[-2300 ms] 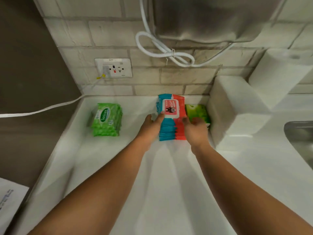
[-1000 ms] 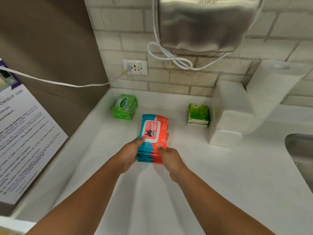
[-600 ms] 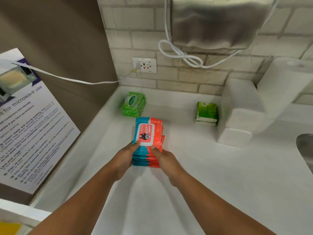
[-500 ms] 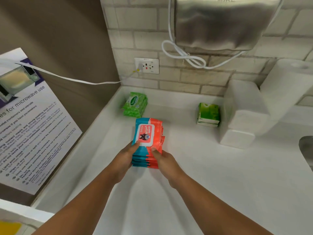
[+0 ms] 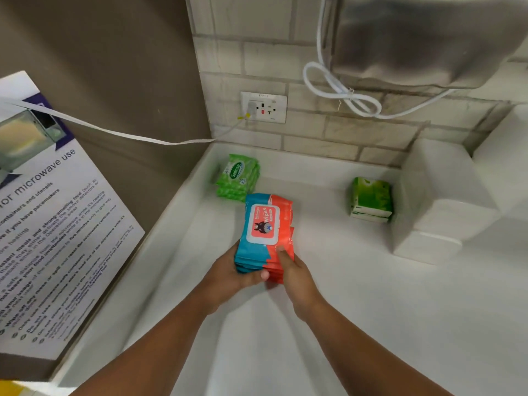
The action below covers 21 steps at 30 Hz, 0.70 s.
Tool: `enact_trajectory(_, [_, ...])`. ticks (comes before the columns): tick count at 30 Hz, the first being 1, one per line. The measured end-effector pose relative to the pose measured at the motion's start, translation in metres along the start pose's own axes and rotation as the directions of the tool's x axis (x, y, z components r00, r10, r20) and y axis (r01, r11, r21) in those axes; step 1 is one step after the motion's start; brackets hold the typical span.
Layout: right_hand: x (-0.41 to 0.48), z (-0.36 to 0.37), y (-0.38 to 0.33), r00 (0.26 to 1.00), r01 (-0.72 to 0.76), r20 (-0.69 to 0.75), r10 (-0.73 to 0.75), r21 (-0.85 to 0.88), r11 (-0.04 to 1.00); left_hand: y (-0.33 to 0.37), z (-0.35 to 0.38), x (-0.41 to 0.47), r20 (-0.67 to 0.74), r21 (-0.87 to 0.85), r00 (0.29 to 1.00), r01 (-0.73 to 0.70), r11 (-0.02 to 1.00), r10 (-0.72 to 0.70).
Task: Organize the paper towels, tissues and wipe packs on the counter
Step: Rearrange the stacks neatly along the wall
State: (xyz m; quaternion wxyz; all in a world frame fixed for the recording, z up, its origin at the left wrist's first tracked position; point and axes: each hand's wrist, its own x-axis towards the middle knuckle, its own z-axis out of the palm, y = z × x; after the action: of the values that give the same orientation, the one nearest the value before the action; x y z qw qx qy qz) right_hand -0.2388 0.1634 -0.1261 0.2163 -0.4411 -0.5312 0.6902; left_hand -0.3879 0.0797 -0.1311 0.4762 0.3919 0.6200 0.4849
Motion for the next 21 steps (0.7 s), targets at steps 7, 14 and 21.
enact_trajectory(7, [0.053,-0.003,-0.027,0.996,-0.015,-0.089,0.020,0.046,0.999,0.016,-0.002,0.055,-0.051,-0.151,0.999,-0.012,0.988,0.004])
enact_trajectory(14, [0.095,-0.004,-0.047,0.984,-0.021,-0.174,0.045,0.140,0.990,0.020,-0.008,0.122,-0.089,-0.251,0.990,0.088,0.964,-0.113])
enact_trajectory(21, [0.124,-0.010,-0.065,0.978,0.018,-0.206,0.009,0.131,0.991,0.030,-0.006,0.155,-0.076,-0.260,0.995,0.043,0.965,-0.065])
